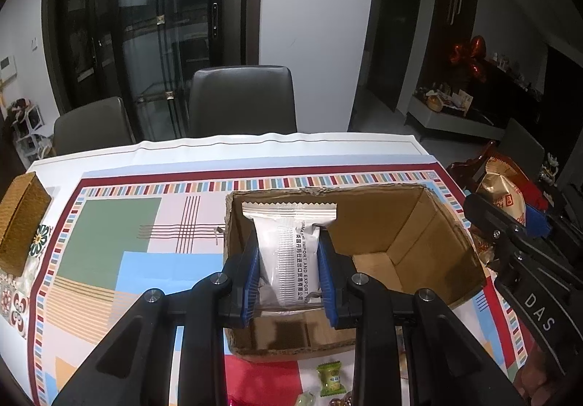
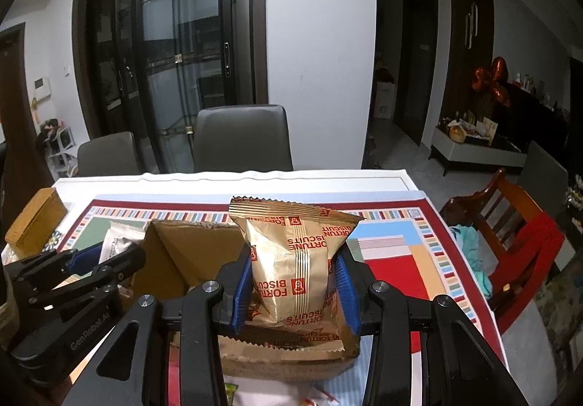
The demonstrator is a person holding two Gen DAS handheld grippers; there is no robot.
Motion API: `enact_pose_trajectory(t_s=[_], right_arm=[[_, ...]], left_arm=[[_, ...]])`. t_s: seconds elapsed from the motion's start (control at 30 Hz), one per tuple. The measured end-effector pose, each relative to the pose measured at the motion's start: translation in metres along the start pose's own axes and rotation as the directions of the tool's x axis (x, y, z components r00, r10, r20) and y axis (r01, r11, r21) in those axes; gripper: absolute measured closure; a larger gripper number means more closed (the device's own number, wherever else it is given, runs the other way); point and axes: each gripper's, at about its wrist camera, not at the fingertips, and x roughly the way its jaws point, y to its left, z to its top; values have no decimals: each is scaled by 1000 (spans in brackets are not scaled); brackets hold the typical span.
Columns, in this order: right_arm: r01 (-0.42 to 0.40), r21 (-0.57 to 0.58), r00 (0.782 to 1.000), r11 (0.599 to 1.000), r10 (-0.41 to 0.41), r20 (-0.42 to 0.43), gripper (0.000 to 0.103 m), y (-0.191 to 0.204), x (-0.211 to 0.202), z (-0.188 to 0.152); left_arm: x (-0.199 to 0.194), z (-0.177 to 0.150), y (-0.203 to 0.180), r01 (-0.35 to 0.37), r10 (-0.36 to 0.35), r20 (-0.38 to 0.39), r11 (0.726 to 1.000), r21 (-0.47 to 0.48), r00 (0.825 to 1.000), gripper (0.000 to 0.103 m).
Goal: Organize snacks
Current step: 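Open both tools to drop the packets into the box, then withdraw both open tools from the box back toward the remaining snacks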
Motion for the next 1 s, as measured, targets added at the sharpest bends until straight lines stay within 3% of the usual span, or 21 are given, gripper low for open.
enact_pose_trajectory(t_s=[0.27, 0.43, 0.6, 1.0], right_arm=[[-3, -8, 1000, 1000, 3, -8, 60, 3, 7, 1], [0, 0, 1000, 1000, 0, -9, 39, 0, 9, 4], [19, 5, 1000, 1000, -19, 12, 26, -4, 3, 6], [21, 9, 999, 1000, -22, 41, 26, -8, -16, 7]], left_arm=[[5, 0, 0, -7, 7, -7, 1000, 6, 1000, 70], [-1, 0, 2, -35, 35, 12, 999, -1, 999, 44], [-8, 0, 5, -53, 53, 28, 999, -5, 998, 32], [-29, 0, 3, -62, 62, 61, 998, 3, 996, 30]])
